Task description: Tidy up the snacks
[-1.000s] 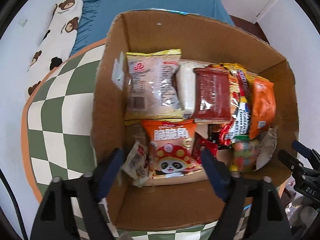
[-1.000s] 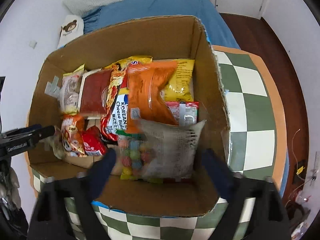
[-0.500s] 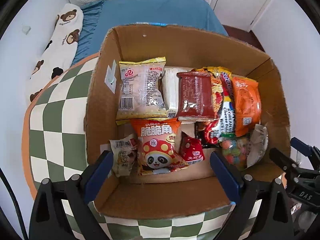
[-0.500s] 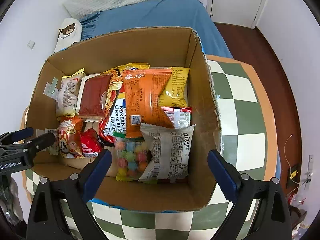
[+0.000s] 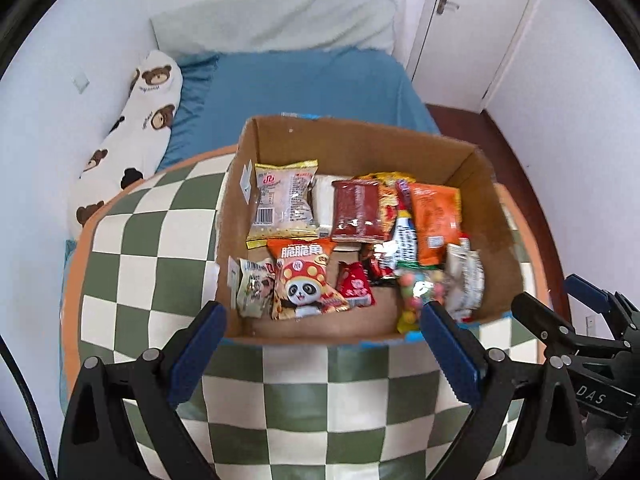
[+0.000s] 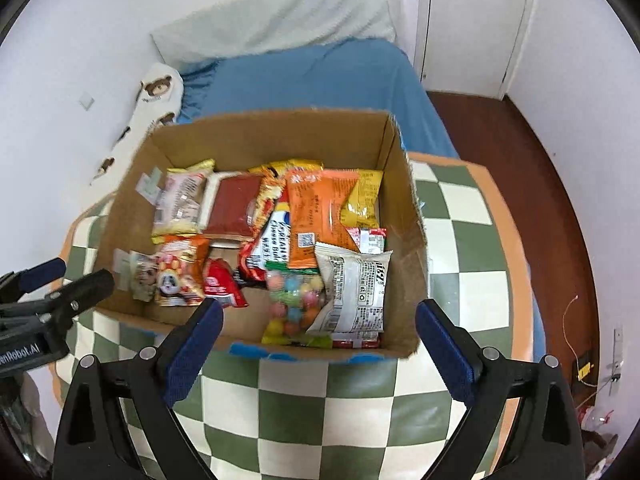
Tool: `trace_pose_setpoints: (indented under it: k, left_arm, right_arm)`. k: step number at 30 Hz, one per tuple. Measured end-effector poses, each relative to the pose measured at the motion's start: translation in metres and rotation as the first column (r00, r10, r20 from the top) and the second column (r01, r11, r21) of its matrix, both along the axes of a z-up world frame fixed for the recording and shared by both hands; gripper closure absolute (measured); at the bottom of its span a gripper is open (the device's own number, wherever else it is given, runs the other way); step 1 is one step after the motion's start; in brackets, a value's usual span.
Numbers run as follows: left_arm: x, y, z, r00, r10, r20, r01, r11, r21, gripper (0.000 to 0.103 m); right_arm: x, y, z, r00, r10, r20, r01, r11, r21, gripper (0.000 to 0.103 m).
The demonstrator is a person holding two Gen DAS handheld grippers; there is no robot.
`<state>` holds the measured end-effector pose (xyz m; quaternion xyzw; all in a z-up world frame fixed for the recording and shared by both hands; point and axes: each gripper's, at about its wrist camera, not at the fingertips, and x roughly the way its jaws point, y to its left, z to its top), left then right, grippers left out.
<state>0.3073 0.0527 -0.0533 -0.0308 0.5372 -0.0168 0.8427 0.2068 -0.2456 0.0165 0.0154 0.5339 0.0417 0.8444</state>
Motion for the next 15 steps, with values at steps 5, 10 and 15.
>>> trace_pose_setpoints:
  k: [5,10,15]
  left_arm:
    - [-0.042,-0.002,0.033,0.997,-0.001,0.083,0.001,1.000,-0.004,0.004]
    - [-0.087,-0.001,0.062,0.989,0.008,0.145,-0.006,1.000,-0.020,0.004]
    - [-0.124,-0.005,0.082,0.983,0.005,0.186,-0.005,1.000,0.001,0.004]
  right_arm:
    - [-0.044,0.002,0.038,0.996,0.012,0.087,-0.012,1.000,0.004,0.003]
    - [-0.094,0.001,0.077,0.986,0.014,0.169,-0.016,1.000,0.012,0.002]
    - [-0.138,0.004,0.111,0.970,0.029,0.241,-0.029,1.000,-0.002,0.001]
